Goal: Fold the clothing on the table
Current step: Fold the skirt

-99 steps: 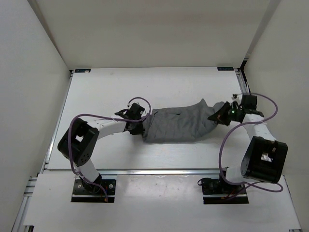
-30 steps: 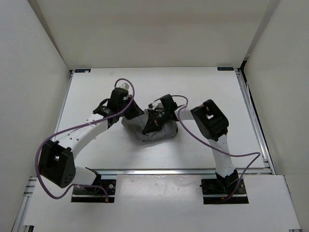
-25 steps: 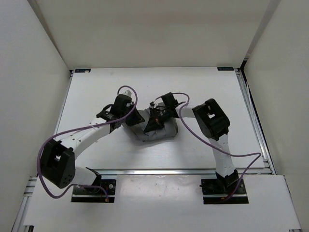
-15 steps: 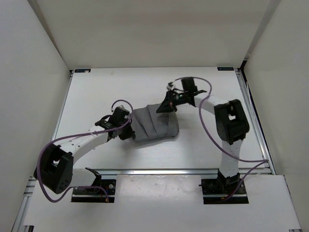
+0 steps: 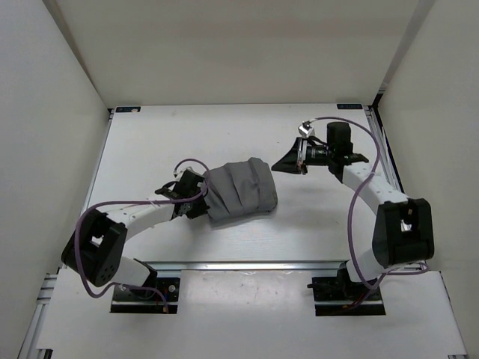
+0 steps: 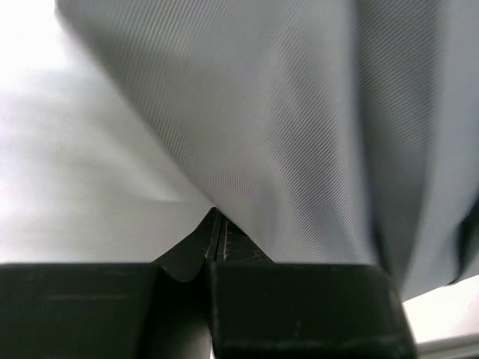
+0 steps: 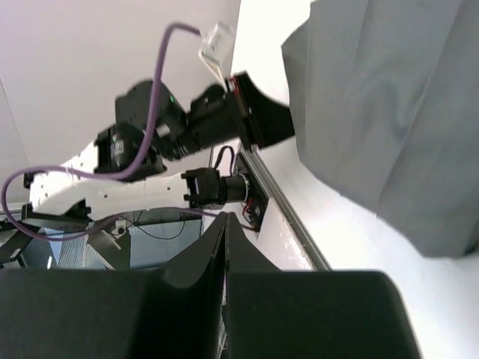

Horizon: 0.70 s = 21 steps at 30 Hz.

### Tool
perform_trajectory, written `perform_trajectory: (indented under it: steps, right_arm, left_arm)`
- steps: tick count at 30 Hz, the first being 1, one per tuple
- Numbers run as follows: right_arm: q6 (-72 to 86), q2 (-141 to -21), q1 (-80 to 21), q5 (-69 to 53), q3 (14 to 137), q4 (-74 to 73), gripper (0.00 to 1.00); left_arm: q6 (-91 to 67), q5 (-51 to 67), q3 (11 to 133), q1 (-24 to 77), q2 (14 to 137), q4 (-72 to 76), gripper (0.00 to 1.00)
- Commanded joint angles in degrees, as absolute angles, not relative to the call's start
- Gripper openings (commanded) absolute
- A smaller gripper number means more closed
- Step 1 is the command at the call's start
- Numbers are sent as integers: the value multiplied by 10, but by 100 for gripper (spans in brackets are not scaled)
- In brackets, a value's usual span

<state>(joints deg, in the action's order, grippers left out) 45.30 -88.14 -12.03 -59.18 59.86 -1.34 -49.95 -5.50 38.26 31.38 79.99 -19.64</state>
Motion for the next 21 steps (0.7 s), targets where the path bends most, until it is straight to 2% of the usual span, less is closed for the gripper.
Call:
perform_trajectory:
  steps: [1,5,7,9,10,12,15,17,21]
  right_arm:
    - [453,-818,-102,-611,564,0,1]
    - [400,-751,-70,-593,553,-83,8]
    - [354,-723,-54,-572,548,-141,20]
    - [326,-690,-41,-544,541,-180,28]
    - [308,-685,-33,-521,538,-199,39]
    - [286,-664,-18,-486,525,-225,56]
    - [258,-661,10,-435,511,-262,69]
    - [235,-661,23,-389,511,-287,70]
    - [204,-678,32,-331,510,-321,69]
  left_arm:
    - [-486,-86,431,315,803,-183,5]
    - [-471,-117,484,318,742,-261,6]
    - [-458,-127,520,302,684,-306,7]
    - [-440,-85,528,244,651,-348,8]
    - [-431,-56,529,227,633,-377,10]
    - [-404,-47,518,169,605,-424,13]
    - [-382,-51,478,124,534,-465,22]
    - [-365,-39,443,92,492,-495,26]
    - [-318,-3,393,69,490,-533,34]
